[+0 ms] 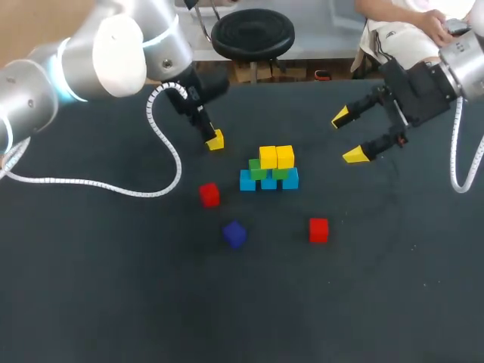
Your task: Place the blue cubes, place green cubes on the blue cubes, place the yellow cubes on the green cubes, then place the red cubes on the yellow cubes, and place purple cube on the red cubes.
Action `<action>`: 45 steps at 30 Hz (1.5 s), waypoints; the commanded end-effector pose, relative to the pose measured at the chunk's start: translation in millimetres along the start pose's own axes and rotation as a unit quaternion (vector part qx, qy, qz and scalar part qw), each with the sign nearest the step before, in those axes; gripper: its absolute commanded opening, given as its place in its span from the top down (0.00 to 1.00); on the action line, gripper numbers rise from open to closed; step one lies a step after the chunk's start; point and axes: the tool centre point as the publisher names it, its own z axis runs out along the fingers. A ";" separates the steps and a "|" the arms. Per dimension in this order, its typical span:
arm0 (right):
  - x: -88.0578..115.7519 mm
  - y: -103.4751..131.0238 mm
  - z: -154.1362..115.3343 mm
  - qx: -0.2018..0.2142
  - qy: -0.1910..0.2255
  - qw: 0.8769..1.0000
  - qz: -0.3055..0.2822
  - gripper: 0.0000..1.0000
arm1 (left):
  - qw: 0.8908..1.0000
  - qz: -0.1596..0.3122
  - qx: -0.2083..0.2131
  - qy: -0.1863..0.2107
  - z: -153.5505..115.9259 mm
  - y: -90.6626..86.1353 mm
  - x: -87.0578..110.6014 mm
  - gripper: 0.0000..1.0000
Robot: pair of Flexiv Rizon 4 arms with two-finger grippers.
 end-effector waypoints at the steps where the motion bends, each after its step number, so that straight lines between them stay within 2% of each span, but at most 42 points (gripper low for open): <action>1: 0.1 0.1 0.0 0.000 -0.001 1.000 0.000 0.00 | 1.000 0.005 -0.013 -0.003 -8.0 -14.6 10.0 1.00; 4: 0.1 0.1 0.0 0.000 -0.001 1.000 0.000 0.00 | 0.999 0.033 -0.003 0.000 -10.6 -19.4 12.5 1.00; 7: 0.1 0.1 0.0 0.000 -0.001 1.000 0.000 0.00 | 0.998 0.053 -0.002 -0.022 -15.5 -24.5 14.1 1.00; 13: 0.1 0.1 0.0 0.000 -0.001 1.000 0.000 0.00 | 0.997 0.071 0.001 -0.032 -29.4 -36.4 15.2 1.00; 16: 0.1 0.1 0.0 0.000 -0.001 1.000 0.000 0.00 | 0.997 0.078 0.000 -0.029 -38.2 -43.5 16.5 0.67; 17: 0.1 0.1 0.0 0.000 -0.001 1.000 0.000 0.00 | 0.996 0.089 -0.003 -0.028 -41.5 -46.0 16.1 0.71; 18: 0.1 0.1 0.0 0.000 -0.001 1.000 0.000 0.00 | 0.996 0.090 -0.007 -0.028 -44.8 -48.9 15.6 0.91; 19: 0.1 0.1 0.0 0.000 -0.001 1.000 0.000 0.00 | 0.996 0.090 -0.008 -0.026 -47.7 -51.3 15.6 1.00; 24: 0.1 0.1 0.0 0.000 -0.001 1.000 0.000 0.00 | 0.994 0.103 -0.029 -0.031 -60.2 -61.1 14.7 1.00; 32: 0.1 0.1 0.0 0.000 -0.001 1.000 0.000 0.00 | 0.992 0.118 -0.024 -0.042 -69.3 -71.5 16.7 1.00; 45: 0.1 0.1 0.0 0.000 -0.001 1.000 0.000 0.00 | 0.992 0.118 -0.024 -0.042 -69.3 -71.5 16.7 1.00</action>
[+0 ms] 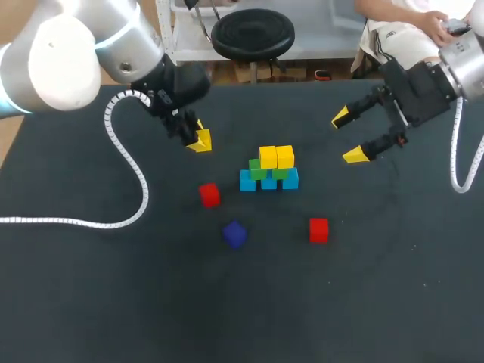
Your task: Place the blue cubes, place green cubes on the blue cubes, place the yellow cubes on the green cubes, then place the red cubes on the yellow cubes, and place purple cube on the red cubes.
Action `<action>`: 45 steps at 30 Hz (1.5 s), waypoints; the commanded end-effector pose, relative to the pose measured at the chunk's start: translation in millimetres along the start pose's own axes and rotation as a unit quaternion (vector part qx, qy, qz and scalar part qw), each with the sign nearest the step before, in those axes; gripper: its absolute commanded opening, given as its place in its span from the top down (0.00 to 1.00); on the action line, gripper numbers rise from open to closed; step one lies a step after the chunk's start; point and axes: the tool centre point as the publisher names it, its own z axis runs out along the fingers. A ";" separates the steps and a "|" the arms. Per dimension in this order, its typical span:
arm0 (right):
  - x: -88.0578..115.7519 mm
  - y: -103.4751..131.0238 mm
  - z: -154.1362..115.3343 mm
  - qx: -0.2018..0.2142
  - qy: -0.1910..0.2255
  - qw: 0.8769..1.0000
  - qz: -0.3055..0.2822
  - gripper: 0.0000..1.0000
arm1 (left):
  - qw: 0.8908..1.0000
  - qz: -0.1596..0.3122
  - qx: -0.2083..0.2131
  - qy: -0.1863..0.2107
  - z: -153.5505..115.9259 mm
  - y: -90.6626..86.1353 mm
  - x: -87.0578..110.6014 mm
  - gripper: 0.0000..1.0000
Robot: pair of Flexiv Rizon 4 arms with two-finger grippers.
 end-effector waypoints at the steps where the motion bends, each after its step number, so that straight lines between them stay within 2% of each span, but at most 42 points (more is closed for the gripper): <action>1: 0.1 0.1 0.0 0.000 -0.001 1.000 0.000 0.00 | 1.000 0.000 0.001 0.000 -0.4 0.5 0.1 1.00; 40: 0.1 0.1 0.0 0.000 -0.001 1.000 0.000 0.00 | 1.000 0.000 0.001 0.000 -0.4 0.5 0.1 1.00; 44: 0.1 0.1 0.0 0.000 -0.001 1.000 0.000 0.00 | 0.995 0.004 0.041 0.093 -3.8 -7.2 -18.1 1.00; 45: 0.1 0.1 0.0 0.000 -0.001 1.000 0.000 0.00 | 0.994 0.006 0.047 0.099 -6.0 -9.9 -19.9 1.00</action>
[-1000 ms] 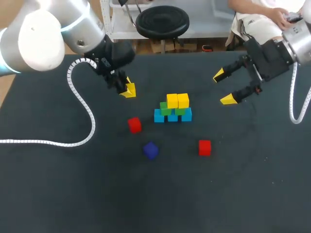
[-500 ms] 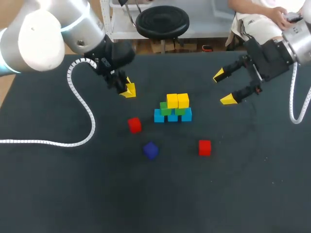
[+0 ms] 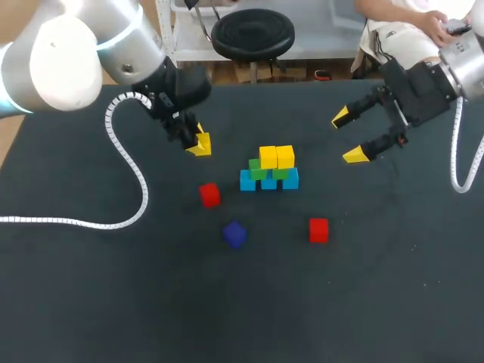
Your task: Place the blue cubes, place green cubes on the blue cubes, place the yellow cubes on the green cubes, then place the red cubes on the yellow cubes, and place purple cube on the red cubes.
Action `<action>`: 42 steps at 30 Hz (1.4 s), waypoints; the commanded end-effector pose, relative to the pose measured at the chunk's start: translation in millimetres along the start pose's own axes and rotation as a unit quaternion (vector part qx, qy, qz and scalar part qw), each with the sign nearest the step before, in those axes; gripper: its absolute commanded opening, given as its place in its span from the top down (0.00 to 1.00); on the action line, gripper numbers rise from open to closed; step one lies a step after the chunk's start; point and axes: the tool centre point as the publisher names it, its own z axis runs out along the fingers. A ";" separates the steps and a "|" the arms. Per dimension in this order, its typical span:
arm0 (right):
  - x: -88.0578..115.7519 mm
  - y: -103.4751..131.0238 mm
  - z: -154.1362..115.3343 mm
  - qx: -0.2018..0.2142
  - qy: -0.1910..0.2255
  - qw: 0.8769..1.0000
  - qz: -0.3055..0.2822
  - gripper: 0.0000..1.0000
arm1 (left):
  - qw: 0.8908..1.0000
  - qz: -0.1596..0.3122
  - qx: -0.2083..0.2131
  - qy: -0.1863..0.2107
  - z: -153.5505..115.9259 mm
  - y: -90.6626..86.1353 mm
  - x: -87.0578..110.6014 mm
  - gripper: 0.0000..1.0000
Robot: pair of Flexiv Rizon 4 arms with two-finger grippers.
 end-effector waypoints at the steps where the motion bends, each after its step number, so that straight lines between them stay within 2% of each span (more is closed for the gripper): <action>1: 0.1 0.1 0.0 0.000 -0.001 1.000 0.000 0.00 | 0.995 -0.006 0.045 0.089 -11.1 -1.0 -19.6 1.00; 5: 0.1 0.1 0.0 0.000 -0.001 1.000 0.000 0.00 | 0.992 -0.033 0.072 0.101 -18.3 -9.9 -16.9 1.00; 10: 0.1 0.1 0.0 0.000 -0.001 1.000 0.000 0.00 | 0.992 -0.040 0.072 0.094 -24.4 -24.9 -29.1 1.00; 17: 0.1 0.1 0.0 0.000 -0.001 1.000 0.000 0.00 | 0.994 -0.059 0.068 0.070 -18.3 -28.8 -37.3 1.00; 23: 0.1 0.1 0.0 0.000 -0.001 1.000 0.000 0.00 | 0.993 -0.098 0.044 0.054 -15.3 -29.6 -33.1 1.00; 28: 0.1 0.1 0.0 0.000 -0.001 1.000 0.000 0.00 | 0.992 -0.109 0.044 0.043 -12.9 -32.9 -31.7 1.00; 35: 0.1 0.1 0.0 0.000 -0.001 1.000 0.000 0.00 | 0.992 -0.102 0.064 0.035 -0.8 -33.4 -37.8 1.00; 40: 0.1 0.1 0.0 0.000 -0.001 1.000 0.000 0.00 | 0.993 -0.074 0.073 0.052 1.4 -29.8 -40.7 1.00; 42: 0.1 0.1 0.0 0.000 -0.001 1.000 0.000 0.00 | 0.995 -0.058 0.072 0.042 0.4 -27.3 -40.9 1.00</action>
